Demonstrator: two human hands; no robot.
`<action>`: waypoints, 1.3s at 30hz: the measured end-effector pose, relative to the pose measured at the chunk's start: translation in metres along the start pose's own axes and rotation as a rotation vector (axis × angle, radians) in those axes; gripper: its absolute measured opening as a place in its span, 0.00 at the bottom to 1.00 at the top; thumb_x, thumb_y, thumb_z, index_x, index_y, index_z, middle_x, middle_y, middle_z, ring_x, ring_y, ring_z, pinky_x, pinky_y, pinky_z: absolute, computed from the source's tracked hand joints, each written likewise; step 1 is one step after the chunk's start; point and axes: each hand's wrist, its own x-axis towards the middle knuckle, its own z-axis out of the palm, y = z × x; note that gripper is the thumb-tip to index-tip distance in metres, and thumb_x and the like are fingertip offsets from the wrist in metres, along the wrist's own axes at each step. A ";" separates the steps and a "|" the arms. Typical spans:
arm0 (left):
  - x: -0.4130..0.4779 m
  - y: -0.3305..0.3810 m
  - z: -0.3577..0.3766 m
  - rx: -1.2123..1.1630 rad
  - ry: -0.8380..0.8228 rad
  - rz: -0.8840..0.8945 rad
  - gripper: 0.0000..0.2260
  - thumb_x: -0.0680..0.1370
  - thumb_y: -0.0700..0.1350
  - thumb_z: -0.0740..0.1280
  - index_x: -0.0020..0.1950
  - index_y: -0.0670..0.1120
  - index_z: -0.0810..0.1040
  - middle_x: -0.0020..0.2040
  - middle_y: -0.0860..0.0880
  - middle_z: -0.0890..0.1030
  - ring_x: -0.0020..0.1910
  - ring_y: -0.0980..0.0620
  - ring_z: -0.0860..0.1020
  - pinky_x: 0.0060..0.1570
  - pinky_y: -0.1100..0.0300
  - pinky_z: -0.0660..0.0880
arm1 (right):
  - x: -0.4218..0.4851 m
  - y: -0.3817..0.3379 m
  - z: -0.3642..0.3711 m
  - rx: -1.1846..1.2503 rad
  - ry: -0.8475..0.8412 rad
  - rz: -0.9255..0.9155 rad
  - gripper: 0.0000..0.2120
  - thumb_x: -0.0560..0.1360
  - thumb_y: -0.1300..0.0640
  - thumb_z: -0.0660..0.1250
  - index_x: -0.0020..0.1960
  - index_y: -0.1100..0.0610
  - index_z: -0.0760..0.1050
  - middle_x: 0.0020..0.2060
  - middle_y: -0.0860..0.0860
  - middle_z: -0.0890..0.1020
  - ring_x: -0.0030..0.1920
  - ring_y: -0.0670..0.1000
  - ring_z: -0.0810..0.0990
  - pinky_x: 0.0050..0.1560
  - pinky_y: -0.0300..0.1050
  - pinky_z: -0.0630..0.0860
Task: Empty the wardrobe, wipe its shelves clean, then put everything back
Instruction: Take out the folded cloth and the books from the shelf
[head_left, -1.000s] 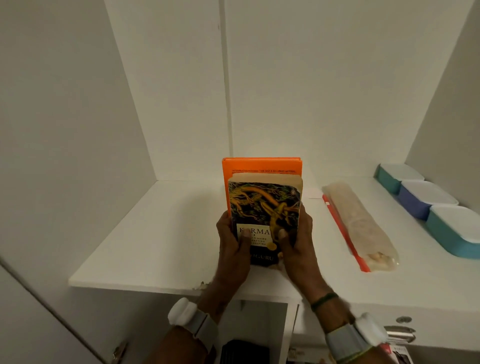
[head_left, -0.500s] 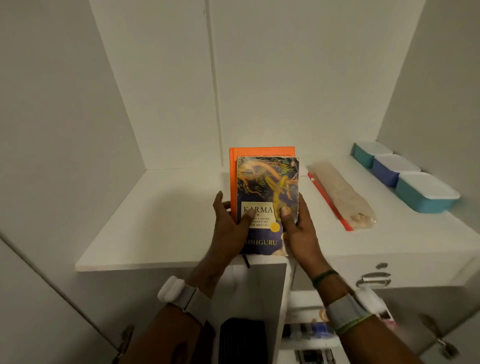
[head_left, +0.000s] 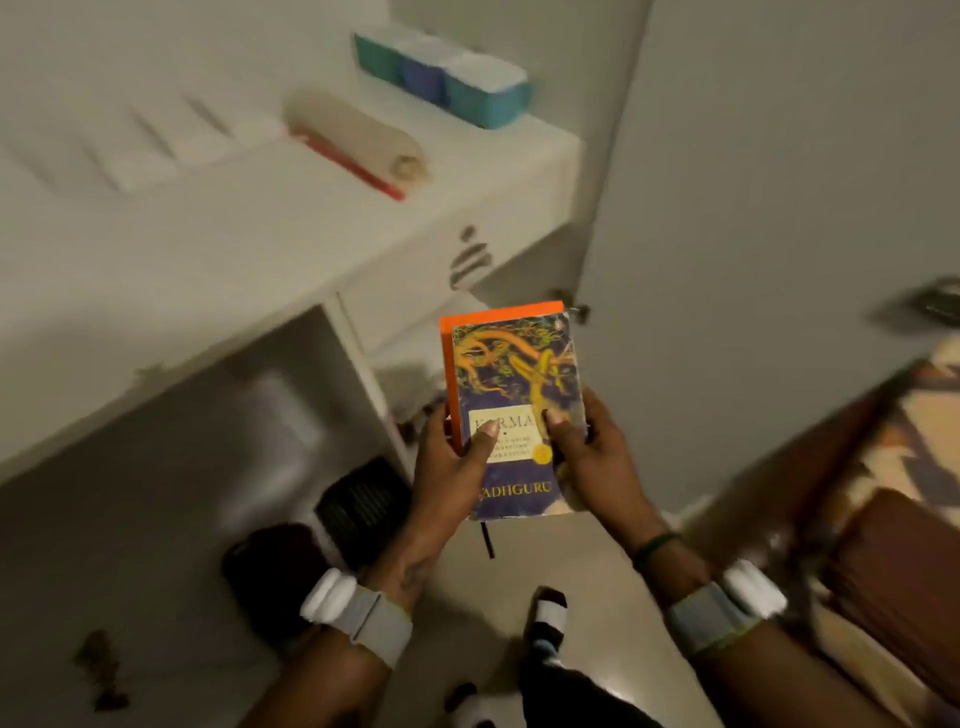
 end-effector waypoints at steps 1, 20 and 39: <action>-0.011 -0.012 0.022 0.010 -0.066 -0.028 0.20 0.77 0.52 0.74 0.67 0.50 0.75 0.56 0.50 0.84 0.51 0.50 0.85 0.46 0.51 0.83 | -0.016 0.011 -0.023 -0.017 0.053 0.041 0.15 0.83 0.59 0.64 0.69 0.56 0.72 0.59 0.53 0.84 0.57 0.56 0.84 0.55 0.56 0.82; -0.206 -0.101 0.494 0.218 -0.900 -0.316 0.11 0.79 0.44 0.72 0.60 0.48 0.80 0.52 0.49 0.87 0.49 0.48 0.86 0.44 0.55 0.82 | -0.268 0.122 -0.481 0.152 0.764 0.367 0.13 0.82 0.55 0.65 0.66 0.54 0.75 0.56 0.53 0.85 0.55 0.57 0.85 0.58 0.64 0.80; -0.081 -0.176 0.726 0.467 -0.854 -0.424 0.12 0.80 0.44 0.71 0.62 0.45 0.80 0.53 0.49 0.86 0.46 0.54 0.85 0.41 0.61 0.81 | -0.134 0.235 -0.665 0.048 0.846 0.478 0.14 0.81 0.46 0.65 0.66 0.45 0.74 0.57 0.46 0.84 0.55 0.48 0.84 0.53 0.52 0.81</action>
